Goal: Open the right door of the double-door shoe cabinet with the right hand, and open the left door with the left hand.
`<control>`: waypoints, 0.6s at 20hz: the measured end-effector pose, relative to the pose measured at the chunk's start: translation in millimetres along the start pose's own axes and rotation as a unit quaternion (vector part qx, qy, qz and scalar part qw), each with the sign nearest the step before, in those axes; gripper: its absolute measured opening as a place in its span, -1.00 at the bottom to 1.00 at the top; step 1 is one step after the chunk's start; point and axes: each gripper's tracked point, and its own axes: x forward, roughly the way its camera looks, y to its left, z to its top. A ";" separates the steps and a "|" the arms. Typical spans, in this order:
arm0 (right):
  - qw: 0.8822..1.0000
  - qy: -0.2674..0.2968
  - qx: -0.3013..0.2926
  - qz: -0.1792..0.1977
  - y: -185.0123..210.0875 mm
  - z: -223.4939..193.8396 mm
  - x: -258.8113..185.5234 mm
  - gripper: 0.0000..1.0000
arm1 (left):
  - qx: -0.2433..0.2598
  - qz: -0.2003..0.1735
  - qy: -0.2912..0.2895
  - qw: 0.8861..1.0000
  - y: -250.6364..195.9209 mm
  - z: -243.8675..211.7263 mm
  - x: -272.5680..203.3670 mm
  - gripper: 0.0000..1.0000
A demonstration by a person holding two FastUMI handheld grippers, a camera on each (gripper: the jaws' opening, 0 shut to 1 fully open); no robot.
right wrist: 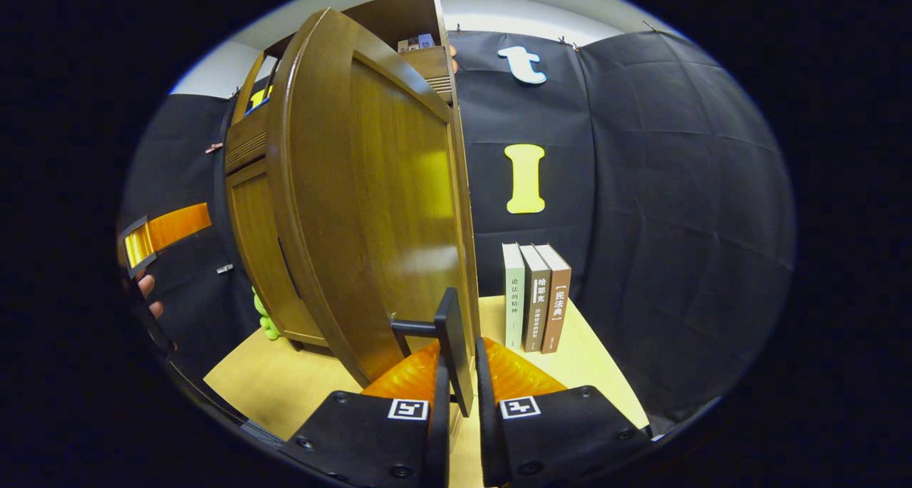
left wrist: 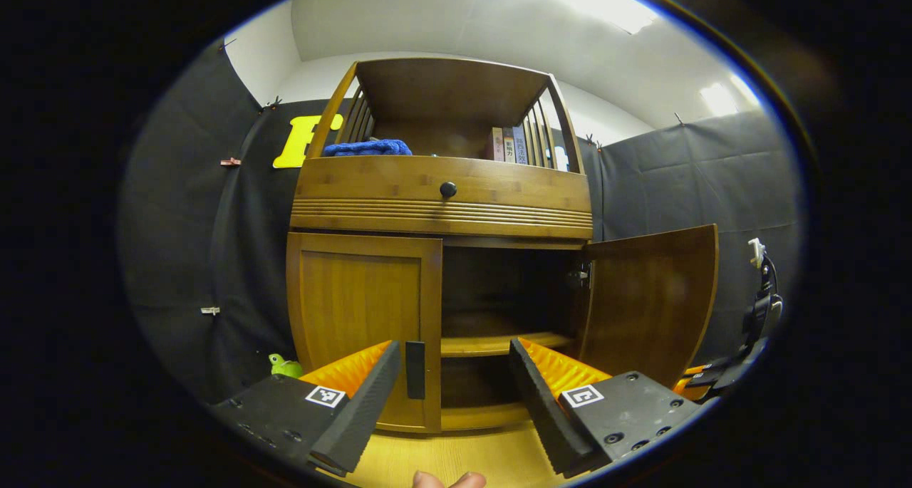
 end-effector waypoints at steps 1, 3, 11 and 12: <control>1.000 0.001 -0.001 0.004 -3.9 -0.7 1.1 -0.57 | -0.001 -0.001 0.001 1.000 -2.9 -1.1 2.2 0.84; 1.000 -0.001 0.000 0.006 -10.8 1.3 0.3 -0.57 | -0.002 -0.005 0.004 1.000 -9.8 -2.0 6.9 0.84; 1.000 0.006 -0.002 0.013 -29.8 3.8 -1.5 -0.66 | 0.005 -0.010 0.010 1.000 -29.3 -5.2 17.1 0.84; 1.000 0.004 -0.006 0.009 -33.1 3.4 -3.8 -0.66 | 0.005 -0.011 0.011 1.000 -31.5 -5.1 18.2 0.84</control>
